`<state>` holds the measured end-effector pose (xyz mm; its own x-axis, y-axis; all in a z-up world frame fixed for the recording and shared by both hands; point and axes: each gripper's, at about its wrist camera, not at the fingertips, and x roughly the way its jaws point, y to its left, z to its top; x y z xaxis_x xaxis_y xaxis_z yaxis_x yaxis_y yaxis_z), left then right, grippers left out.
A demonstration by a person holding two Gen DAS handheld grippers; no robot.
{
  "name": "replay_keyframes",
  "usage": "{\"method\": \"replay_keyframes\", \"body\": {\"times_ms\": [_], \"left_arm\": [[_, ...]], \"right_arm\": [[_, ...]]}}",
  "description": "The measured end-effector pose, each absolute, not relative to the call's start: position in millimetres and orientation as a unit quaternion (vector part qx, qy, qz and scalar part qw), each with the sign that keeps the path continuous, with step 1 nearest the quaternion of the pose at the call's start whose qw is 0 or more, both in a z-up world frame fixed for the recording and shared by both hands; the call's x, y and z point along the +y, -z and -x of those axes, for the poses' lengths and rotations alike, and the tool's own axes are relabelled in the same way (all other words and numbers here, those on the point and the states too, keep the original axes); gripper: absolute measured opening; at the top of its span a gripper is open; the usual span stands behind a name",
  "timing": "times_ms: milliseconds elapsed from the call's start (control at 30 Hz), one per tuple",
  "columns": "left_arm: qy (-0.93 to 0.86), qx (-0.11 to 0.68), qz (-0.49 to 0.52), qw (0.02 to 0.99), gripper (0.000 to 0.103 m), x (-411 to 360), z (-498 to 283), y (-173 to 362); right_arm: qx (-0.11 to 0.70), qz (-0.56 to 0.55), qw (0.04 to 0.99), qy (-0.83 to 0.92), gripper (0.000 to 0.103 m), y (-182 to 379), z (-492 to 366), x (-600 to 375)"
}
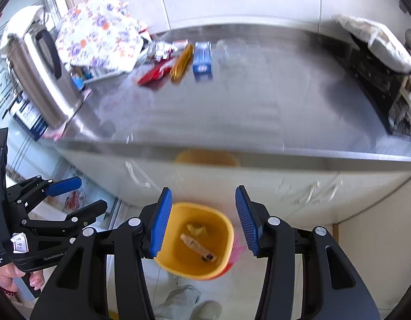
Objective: Collect trash
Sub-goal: 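Raise both open tools from the bin back over the counter, then grasp the red wrapper with the left tool while the right tool grasps the clear plastic bottle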
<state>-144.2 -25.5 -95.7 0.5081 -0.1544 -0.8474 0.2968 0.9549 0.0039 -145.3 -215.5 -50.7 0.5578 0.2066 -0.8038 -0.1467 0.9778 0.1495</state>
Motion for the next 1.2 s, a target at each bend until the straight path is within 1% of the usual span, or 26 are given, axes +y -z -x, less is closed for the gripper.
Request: {"method": "replay_keyframes", "body": {"times_ms": [333, 400, 467, 567, 833, 900, 1133, 1200], "left_arm": [[0.144, 0.460, -0.060, 0.874, 0.066, -9.6, 52.0, 78.4], [0.143, 0.460, -0.056, 0.874, 0.066, -6.1, 34.8, 76.7], [0.143, 0.462, -0.053, 0.874, 0.066, -2.5, 13.2, 76.0], [0.139, 0.467, -0.053, 0.871, 0.066, 0.8, -8.7, 79.1], [0.114, 0.481, -0.032, 0.868, 0.067, 13.2, -63.0, 90.5], [0.106, 0.487, -0.026, 0.867, 0.067, 15.0, -73.2, 94.1], [0.096, 0.498, -0.018, 0.862, 0.067, 5.3, -102.0, 104.2], [0.098, 0.499, -0.018, 0.861, 0.071, 2.4, -108.8, 105.8]], "right_arm": [[0.431, -0.039, 0.899, -0.073, 0.052, 21.9, 59.4, -206.6], [0.427, -0.052, 0.900, -0.067, 0.058, 20.5, 43.7, -208.9], [0.424, -0.058, 0.902, -0.061, 0.059, 19.9, 26.0, -210.8], [0.422, -0.059, 0.903, -0.052, 0.069, 20.7, 5.4, -213.3], [0.420, -0.055, 0.904, -0.055, 0.073, 26.8, -64.9, -221.4], [0.422, -0.050, 0.903, -0.060, 0.077, 29.2, -80.9, -221.6], [0.440, -0.036, 0.895, -0.071, 0.084, 46.4, -136.1, -226.0], [0.443, -0.034, 0.893, -0.072, 0.085, 50.5, -147.5, -228.9]]}}
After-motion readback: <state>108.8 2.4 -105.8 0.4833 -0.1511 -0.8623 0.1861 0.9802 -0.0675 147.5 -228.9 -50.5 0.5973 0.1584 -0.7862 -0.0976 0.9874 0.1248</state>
